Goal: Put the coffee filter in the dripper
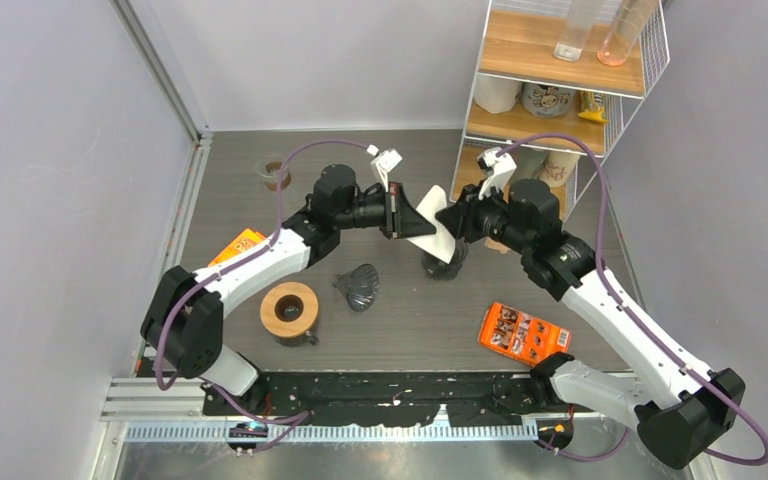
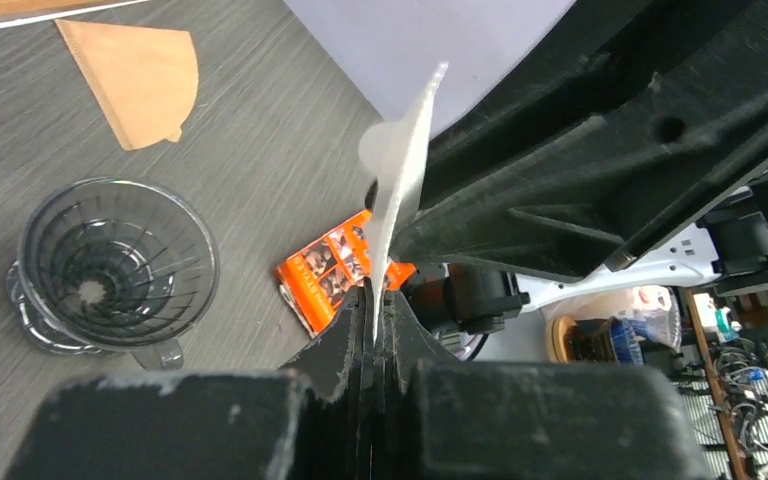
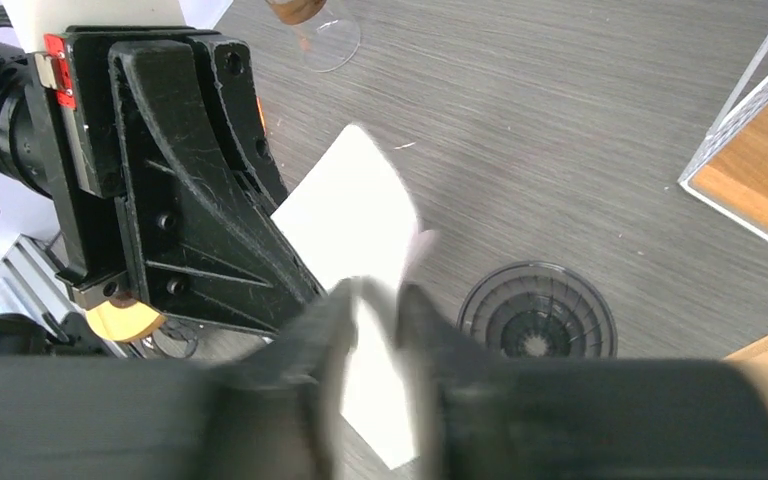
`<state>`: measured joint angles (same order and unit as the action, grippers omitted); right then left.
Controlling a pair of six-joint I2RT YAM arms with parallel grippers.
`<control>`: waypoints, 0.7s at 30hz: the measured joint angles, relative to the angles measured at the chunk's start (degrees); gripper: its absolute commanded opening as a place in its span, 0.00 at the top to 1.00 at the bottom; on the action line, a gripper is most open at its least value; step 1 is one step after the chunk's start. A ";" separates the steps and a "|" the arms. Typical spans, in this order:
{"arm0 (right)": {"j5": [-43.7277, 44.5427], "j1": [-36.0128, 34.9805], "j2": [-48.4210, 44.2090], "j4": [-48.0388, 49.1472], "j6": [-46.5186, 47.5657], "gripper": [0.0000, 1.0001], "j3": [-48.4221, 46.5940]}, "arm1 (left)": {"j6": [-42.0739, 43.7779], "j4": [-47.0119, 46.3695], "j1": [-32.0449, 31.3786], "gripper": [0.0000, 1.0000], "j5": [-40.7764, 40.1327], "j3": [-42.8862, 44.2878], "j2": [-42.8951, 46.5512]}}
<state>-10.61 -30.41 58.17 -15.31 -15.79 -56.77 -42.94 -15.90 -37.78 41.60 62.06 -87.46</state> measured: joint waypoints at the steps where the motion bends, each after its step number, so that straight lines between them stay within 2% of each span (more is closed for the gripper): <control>1: 0.04 0.00 -0.07 0.22 -0.17 0.50 0.31 | 0.24 0.00 0.00 1.00 -0.39 -0.07 0.02; 4: 0.83 0.00 -0.94 0.31 -0.66 0.14 1.73 | 2.05 0.20 0.00 1.00 -1.29 -0.96 0.81; 6: 2.21 0.00 -2.03 0.33 -1.27 0.01 2.78 | 4.11 0.50 0.00 1.00 -1.53 -2.21 2.23; 8: 4.09 0.13 -3.67 0.42 -1.51 0.04 4.04 | 6.49 1.07 0.00 1.00 -1.53 -3.28 3.87; 15: 14.67 2.51 -13.75 -0.42 -1.92 0.05 10.23 | 18.47 5.57 0.52 1.00 -0.76 -5.95 10.84; 21: 12.09 7.96 -14.78 -0.66 -0.98 0.05 14.14 | 27.93 11.17 0.85 1.00 0.74 -6.71 14.38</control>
<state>1.48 -22.46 43.40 -15.97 -16.78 -42.63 -15.00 -4.73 -36.93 42.35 55.35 -73.08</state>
